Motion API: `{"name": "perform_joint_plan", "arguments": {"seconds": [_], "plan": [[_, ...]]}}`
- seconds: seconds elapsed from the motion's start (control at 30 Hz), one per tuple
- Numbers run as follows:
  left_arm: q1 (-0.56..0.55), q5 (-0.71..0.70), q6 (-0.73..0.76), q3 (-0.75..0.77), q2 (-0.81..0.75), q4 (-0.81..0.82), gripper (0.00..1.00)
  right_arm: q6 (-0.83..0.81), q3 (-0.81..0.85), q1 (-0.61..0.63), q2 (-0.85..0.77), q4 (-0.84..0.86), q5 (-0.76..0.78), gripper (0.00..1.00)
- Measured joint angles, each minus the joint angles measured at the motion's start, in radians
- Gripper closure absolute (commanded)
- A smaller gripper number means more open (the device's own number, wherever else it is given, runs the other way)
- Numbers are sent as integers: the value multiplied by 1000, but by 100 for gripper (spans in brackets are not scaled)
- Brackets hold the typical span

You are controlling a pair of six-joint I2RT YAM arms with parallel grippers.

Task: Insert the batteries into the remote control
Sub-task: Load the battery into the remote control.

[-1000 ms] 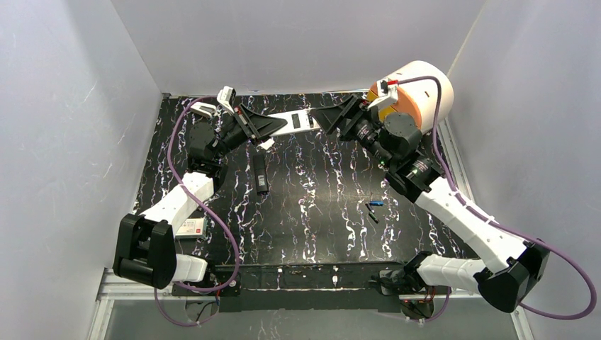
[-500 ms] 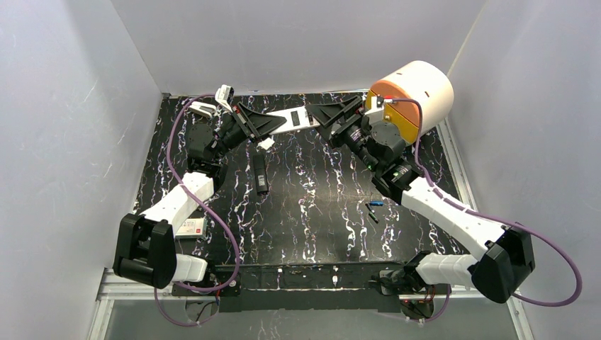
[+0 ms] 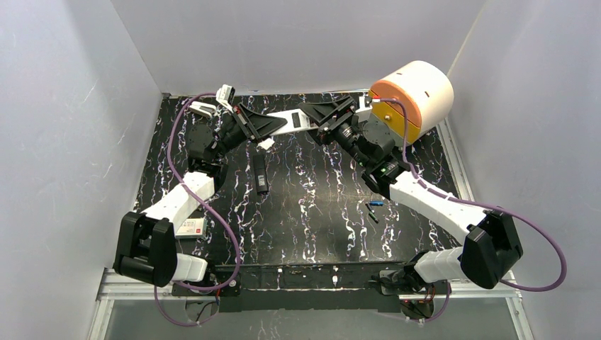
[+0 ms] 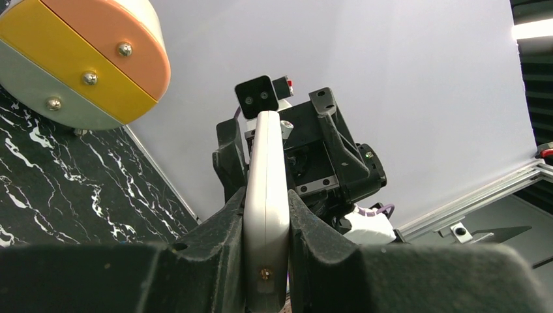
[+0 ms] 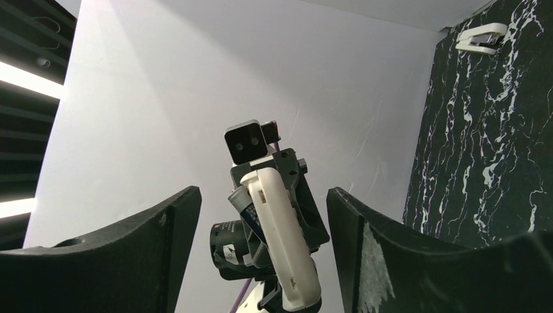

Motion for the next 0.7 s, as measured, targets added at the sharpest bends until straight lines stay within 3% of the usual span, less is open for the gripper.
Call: {"name": "perform_joint_plan", "arguments": {"seconds": [0.7], "plan": [[0, 9, 13, -69, 5, 117, 100, 29, -47, 0, -8, 60, -14, 38]]}}
